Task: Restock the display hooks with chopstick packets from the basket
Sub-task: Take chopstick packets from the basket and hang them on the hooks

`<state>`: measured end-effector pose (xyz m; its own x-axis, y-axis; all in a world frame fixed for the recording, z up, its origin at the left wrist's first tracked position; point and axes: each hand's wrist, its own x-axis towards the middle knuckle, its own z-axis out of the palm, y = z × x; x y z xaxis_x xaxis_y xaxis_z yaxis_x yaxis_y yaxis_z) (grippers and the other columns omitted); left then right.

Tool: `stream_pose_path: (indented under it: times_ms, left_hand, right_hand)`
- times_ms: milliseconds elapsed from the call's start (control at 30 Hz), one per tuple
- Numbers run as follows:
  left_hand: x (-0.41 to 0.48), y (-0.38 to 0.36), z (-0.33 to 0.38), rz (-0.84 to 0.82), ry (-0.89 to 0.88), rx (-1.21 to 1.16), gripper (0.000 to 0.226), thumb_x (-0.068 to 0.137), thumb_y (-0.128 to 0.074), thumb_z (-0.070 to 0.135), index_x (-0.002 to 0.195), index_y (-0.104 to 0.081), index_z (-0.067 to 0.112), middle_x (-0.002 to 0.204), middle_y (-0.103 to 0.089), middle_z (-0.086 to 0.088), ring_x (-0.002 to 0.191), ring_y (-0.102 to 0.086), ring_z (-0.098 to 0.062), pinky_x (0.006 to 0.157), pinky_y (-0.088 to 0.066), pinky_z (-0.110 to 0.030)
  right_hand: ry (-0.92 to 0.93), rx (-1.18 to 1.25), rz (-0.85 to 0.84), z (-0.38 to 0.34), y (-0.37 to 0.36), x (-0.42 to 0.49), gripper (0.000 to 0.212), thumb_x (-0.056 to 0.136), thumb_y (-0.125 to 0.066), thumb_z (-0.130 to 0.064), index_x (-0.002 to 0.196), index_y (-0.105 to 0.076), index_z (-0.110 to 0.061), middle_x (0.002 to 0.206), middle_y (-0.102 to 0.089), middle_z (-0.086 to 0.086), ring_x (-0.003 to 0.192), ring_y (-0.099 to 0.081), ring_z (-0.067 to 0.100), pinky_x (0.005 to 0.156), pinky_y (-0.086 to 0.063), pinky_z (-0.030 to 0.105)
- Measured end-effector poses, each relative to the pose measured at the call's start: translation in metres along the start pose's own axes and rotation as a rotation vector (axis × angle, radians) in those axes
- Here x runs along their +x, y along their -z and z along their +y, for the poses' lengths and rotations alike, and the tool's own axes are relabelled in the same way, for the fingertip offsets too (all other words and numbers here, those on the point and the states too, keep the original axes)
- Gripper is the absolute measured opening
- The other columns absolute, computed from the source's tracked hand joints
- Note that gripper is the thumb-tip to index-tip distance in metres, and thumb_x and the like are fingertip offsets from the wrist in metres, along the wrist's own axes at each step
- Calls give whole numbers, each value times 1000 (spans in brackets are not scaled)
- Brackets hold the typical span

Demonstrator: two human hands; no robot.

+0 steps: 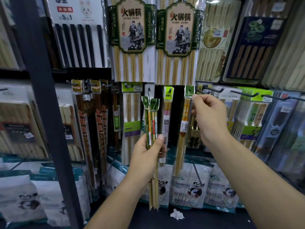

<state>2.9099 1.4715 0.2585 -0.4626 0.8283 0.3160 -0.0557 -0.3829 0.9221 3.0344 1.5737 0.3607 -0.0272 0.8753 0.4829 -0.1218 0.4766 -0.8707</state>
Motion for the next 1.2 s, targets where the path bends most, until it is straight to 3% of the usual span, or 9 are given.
stream_pose_path:
  times_ms: [233, 333, 433, 500, 567, 800, 867, 1000, 1200]
  left_hand:
    - [-2, -2, 3, -62, 43, -14, 23, 102, -58, 31, 93, -57, 10, 69, -61, 1, 62, -59, -15, 64, -58, -35]
    - [-2, -2, 2, -86, 44, -2, 23, 103, -57, 31, 90, -56, 11, 68, -58, 1, 57, -56, -15, 60, -58, -34]
    - [-2, -2, 1, -102, 31, 22, 22, 102, -58, 33, 93, -56, 13, 67, -56, 4, 54, -52, -13, 58, -56, -32]
    - [-2, -1, 1, -104, 29, 32, 21, 101, -59, 35, 94, -57, 15, 66, -56, 7, 54, -50, -12, 56, -54, -31]
    - [-2, 0, 0, -99, 34, 35, 19, 100, -60, 37, 94, -58, 19, 65, -54, 9, 53, -48, -11, 54, -50, -28]
    - [-2, -1, 2, -141, 65, -73, 5, 98, -61, 40, 99, -61, 45, 63, -48, 8, 50, -36, -10, 47, -30, -26]
    - [-2, -2, 3, -149, 95, -113, 31, 103, -57, 32, 87, -61, 58, 63, -50, 7, 48, -35, -10, 46, -28, -27]
    - [0, 1, 0, -115, 111, -126, 5, 106, -50, 22, 103, -49, 24, 71, -56, 1, 51, -42, -11, 44, -34, -24]
    - [-3, -5, 3, -144, 4, -64, 18, 104, -57, 24, 90, -64, 34, 77, -63, 1, 62, -60, -16, 52, -52, -30]
  right_hand:
    - [5, -12, 45, 10, 0, 8, 35, 98, -63, -25, 78, -61, 4, 70, -46, 8, 62, -40, 17, 74, -46, 24]
    - [31, -16, 60, 11, 0, 10, 42, 100, -62, -25, 81, -54, 13, 71, -45, 9, 66, -50, 22, 88, -50, 20]
    - [44, -11, 73, 13, -1, 11, 44, 100, -62, -24, 81, -54, 14, 71, -47, 9, 87, -58, 35, 74, -48, 7]
    - [55, -13, 72, 13, -2, 11, 44, 100, -61, -25, 80, -55, 13, 69, -46, 8, 76, -53, 38, 81, -48, 15]
    - [59, -26, 73, 14, -2, 12, 45, 100, -61, -28, 80, -55, 12, 66, -44, 8, 62, -44, 24, 83, -49, 20]
    - [65, -91, 92, 20, -5, 15, 46, 100, -62, -28, 74, -52, 9, 59, -38, 6, 57, -38, 14, 76, -49, 21]
    - [43, -109, 81, 23, -4, 15, 41, 99, -63, -30, 69, -56, -2, 55, -40, -2, 55, -39, 12, 71, -50, 26]
    - [39, -111, 117, 22, -1, 6, 22, 97, -67, -30, 80, -67, -16, 63, -55, -9, 53, -48, -2, 58, -43, 13]
    - [68, -104, -215, 13, -6, -32, 15, 95, -69, -30, 81, -75, -28, 78, -73, -10, 67, -62, -4, 64, -49, 10]
